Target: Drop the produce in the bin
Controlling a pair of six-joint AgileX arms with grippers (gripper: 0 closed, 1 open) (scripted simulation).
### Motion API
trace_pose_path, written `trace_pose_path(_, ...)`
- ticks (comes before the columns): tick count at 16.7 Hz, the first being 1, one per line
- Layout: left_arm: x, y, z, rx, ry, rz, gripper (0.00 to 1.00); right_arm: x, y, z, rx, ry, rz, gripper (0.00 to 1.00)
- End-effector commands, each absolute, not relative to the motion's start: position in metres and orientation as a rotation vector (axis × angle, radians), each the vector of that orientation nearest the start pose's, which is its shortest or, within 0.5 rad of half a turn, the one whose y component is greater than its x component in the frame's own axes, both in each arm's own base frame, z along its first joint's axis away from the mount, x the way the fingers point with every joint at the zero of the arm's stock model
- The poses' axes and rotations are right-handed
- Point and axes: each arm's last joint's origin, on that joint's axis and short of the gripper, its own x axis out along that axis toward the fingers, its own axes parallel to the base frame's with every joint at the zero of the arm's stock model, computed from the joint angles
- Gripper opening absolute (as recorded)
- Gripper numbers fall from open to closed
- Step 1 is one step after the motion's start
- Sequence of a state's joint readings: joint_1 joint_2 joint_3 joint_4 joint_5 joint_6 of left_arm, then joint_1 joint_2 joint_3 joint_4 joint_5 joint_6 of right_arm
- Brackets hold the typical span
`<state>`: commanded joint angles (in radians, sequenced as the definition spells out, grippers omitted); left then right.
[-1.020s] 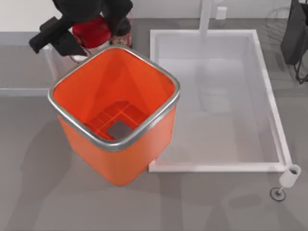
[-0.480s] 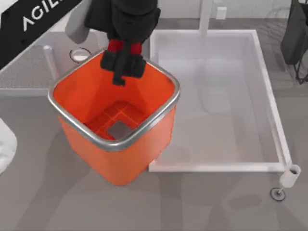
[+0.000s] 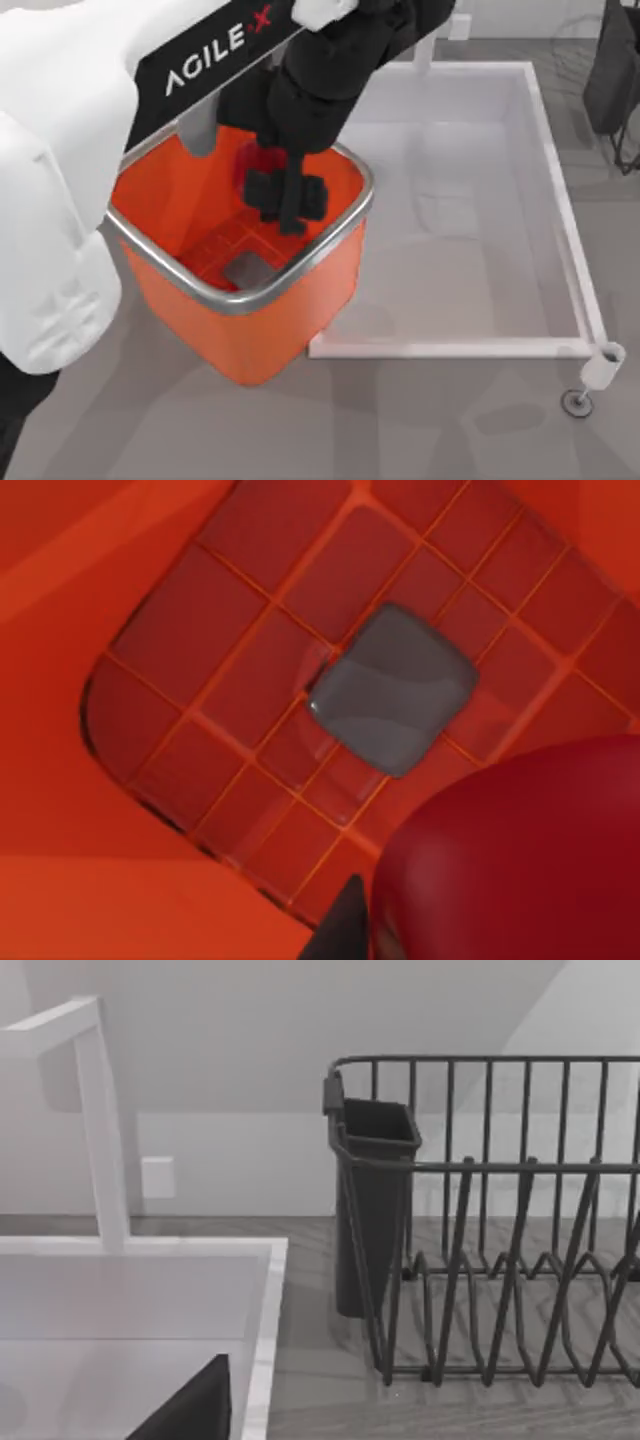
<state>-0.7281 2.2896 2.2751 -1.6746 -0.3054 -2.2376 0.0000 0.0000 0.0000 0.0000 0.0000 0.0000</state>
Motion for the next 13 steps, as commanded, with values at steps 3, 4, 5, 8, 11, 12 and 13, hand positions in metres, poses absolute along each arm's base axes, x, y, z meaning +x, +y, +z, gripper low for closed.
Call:
trace_pose_path(3,0.334,-0.277,0.259,-0.978,0.935,1.213,0.00,0.106,-0.001,0.160,0.000,0.000,0.000,1.00)
trace_pose_path(4,0.334,-0.277,0.259,-0.978,0.935,1.213,0.00,0.106,-0.001,0.160,0.000,0.000,0.000,1.00)
trace_pose_path(5,0.336,-0.275,0.259,-0.982,0.936,1.214,0.00,0.106,-0.001,0.160,0.000,0.000,0.000,1.00)
trace_pose_path(8,0.337,-0.275,0.255,-0.980,0.936,1.213,0.00,0.106,-0.001,0.160,0.000,0.000,0.000,1.00)
trace_pose_path(11,0.339,-0.271,0.246,-0.997,0.927,1.197,0.00,0.106,-0.001,0.160,0.000,0.000,0.000,1.00)
trace_pose_path(12,0.340,-0.270,0.244,-1.006,0.925,1.191,0.00,0.106,-0.001,0.160,0.000,0.000,0.000,1.00)
trace_pose_path(13,0.341,-0.268,0.241,-1.014,0.923,1.184,0.00,0.106,-0.001,0.160,0.000,0.000,0.000,1.00)
